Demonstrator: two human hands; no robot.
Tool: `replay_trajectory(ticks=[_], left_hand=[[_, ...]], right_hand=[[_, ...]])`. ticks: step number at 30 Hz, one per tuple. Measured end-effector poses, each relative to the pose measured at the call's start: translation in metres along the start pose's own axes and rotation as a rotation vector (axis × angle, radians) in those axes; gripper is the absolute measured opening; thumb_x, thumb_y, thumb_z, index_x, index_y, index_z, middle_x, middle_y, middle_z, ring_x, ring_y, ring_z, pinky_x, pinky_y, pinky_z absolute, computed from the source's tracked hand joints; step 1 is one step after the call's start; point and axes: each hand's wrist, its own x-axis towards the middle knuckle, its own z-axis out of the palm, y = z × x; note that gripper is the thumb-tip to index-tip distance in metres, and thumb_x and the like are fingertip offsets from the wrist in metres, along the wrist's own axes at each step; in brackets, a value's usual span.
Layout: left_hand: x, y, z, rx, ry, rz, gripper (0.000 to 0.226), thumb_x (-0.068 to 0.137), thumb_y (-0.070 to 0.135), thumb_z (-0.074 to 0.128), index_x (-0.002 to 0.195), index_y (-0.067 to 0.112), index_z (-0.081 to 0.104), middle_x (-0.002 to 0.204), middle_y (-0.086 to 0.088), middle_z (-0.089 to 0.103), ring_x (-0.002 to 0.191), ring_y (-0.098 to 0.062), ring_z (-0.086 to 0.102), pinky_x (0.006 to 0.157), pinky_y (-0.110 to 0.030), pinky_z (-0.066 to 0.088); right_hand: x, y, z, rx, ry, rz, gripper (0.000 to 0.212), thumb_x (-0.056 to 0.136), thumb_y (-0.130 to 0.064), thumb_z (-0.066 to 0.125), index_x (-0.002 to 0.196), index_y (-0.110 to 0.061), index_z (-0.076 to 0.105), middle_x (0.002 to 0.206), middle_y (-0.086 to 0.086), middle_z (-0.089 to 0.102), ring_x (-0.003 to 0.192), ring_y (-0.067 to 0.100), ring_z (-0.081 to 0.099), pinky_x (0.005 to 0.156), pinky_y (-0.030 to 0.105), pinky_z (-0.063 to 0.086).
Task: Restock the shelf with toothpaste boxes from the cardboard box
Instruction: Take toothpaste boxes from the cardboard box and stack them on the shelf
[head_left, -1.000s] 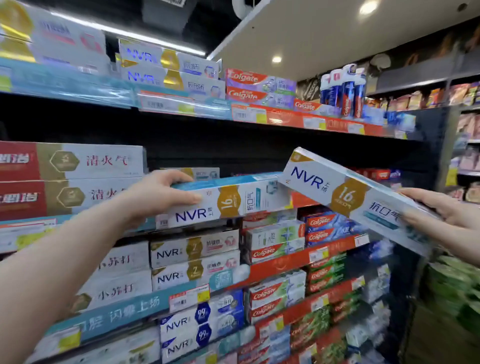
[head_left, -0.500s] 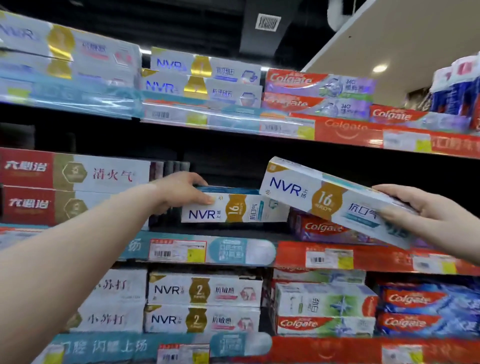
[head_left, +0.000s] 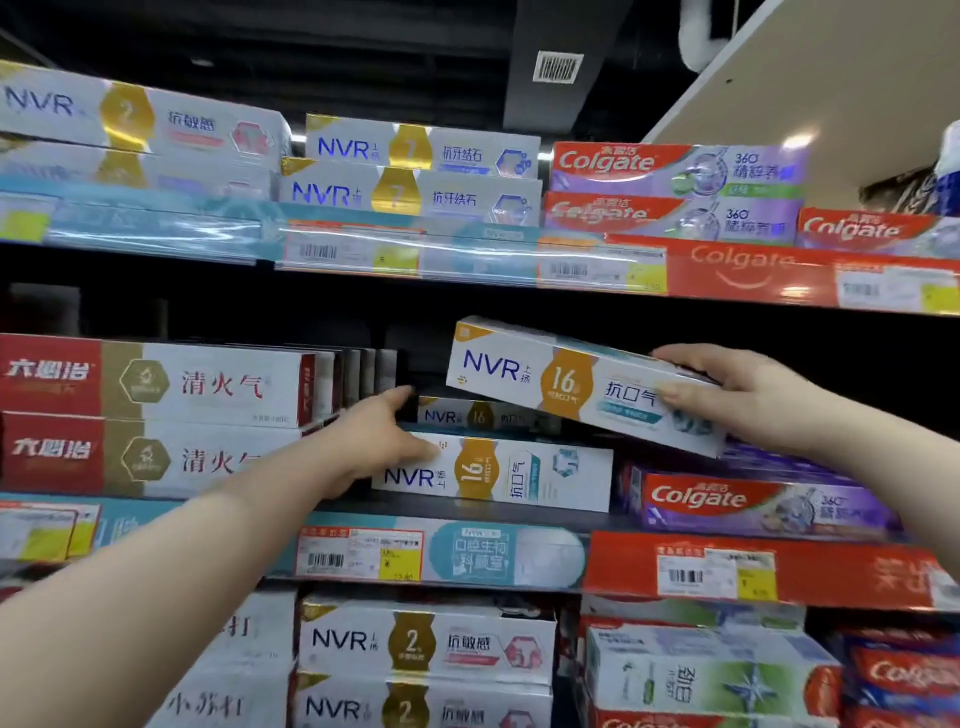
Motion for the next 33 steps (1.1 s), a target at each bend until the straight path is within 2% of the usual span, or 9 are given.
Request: replay_trajectory(ticks=[2,5,9,13,16,21,25,29,33], left_hand=[[-0.002,-0.007,0.000,-0.089,0.038,0.006,0.090,0.077,0.018,0.072,0.146,0.025,0.014,0.143,-0.008,0.042,0.083,-0.004,0.055,0.074,-0.020,0.047],[-0.003,-0.015,-0.003,-0.178,0.063,-0.009,0.106,0.072,0.019,0.076,0.146,0.028,0.001,0.151,-0.008,0.029,0.120,-0.021,0.047,0.103,-0.038,0.041],[0.000,-0.023,-0.006,-0.288,0.084,-0.024,0.111,0.071,0.012,0.076,0.145,0.031,-0.005,0.150,-0.007,0.032,0.110,-0.018,0.049,0.098,-0.038,0.044],[0.001,-0.028,-0.011,-0.360,0.055,-0.032,0.114,0.063,0.014,0.080,0.144,0.039,0.003,0.147,-0.006,0.037,0.122,-0.024,0.050,0.102,-0.048,0.042],[0.000,-0.028,-0.012,-0.364,-0.003,-0.017,0.090,0.070,0.006,0.075,0.141,0.030,0.024,0.134,-0.007,0.054,0.113,-0.025,0.059,0.098,-0.049,0.046],[-0.005,-0.026,-0.011,-0.264,-0.057,0.014,0.040,0.077,0.004,0.068,0.108,0.027,0.058,0.104,-0.002,0.073,0.093,-0.020,0.070,0.092,-0.044,0.051],[-0.006,-0.026,-0.011,-0.268,-0.024,0.004,0.037,0.078,0.004,0.066,0.107,0.025,0.059,0.103,-0.001,0.072,0.093,-0.019,0.069,0.090,-0.043,0.053],[-0.010,-0.024,-0.012,-0.251,-0.028,0.009,0.035,0.079,0.003,0.065,0.108,0.023,0.060,0.102,0.000,0.073,0.092,-0.018,0.070,0.090,-0.042,0.053],[-0.017,-0.021,-0.012,-0.238,-0.016,0.030,0.032,0.080,0.003,0.064,0.098,0.029,0.059,0.100,0.006,0.071,0.093,-0.015,0.067,0.080,-0.030,0.052]], right_hand=[[0.015,-0.006,0.010,-0.016,-0.006,-0.013,0.046,0.086,-0.024,0.058,0.129,-0.011,0.049,0.121,0.000,0.056,0.107,0.013,0.054,0.093,0.021,0.041],[0.033,-0.017,0.023,-0.010,-0.062,-0.053,0.039,0.088,-0.022,0.056,0.125,-0.008,0.053,0.118,0.001,0.059,0.106,0.013,0.056,0.094,0.023,0.042],[0.051,-0.024,0.037,-0.075,-0.159,-0.096,0.039,0.089,-0.027,0.055,0.123,-0.009,0.056,0.122,0.006,0.062,0.108,0.015,0.058,0.097,0.026,0.043],[0.061,-0.021,0.045,-0.165,-0.250,-0.078,0.051,0.089,-0.031,0.053,0.134,-0.008,0.044,0.137,0.004,0.050,0.119,0.010,0.047,0.091,0.009,0.031],[0.062,-0.018,0.048,-0.133,-0.295,-0.044,0.052,0.088,-0.029,0.056,0.134,-0.009,0.044,0.138,0.002,0.049,0.115,0.005,0.046,0.088,0.007,0.031],[0.062,-0.014,0.047,-0.038,-0.296,-0.018,0.056,0.082,-0.032,0.063,0.133,-0.011,0.047,0.140,-0.001,0.048,0.118,0.005,0.048,0.098,0.017,0.034],[0.058,-0.014,0.048,0.043,-0.277,0.024,0.067,0.077,-0.028,0.070,0.136,-0.013,0.042,0.141,-0.002,0.046,0.120,0.005,0.046,0.099,0.017,0.033],[0.052,-0.006,0.045,-0.102,-0.270,0.109,0.100,0.065,-0.033,0.079,0.145,-0.017,0.020,0.145,0.002,0.039,0.129,0.014,0.041,0.106,0.024,0.031],[0.042,0.000,0.044,-0.155,-0.250,0.185,0.119,0.057,-0.033,0.084,0.147,-0.024,0.007,0.140,0.003,0.047,0.125,0.018,0.047,0.107,0.033,0.036]])
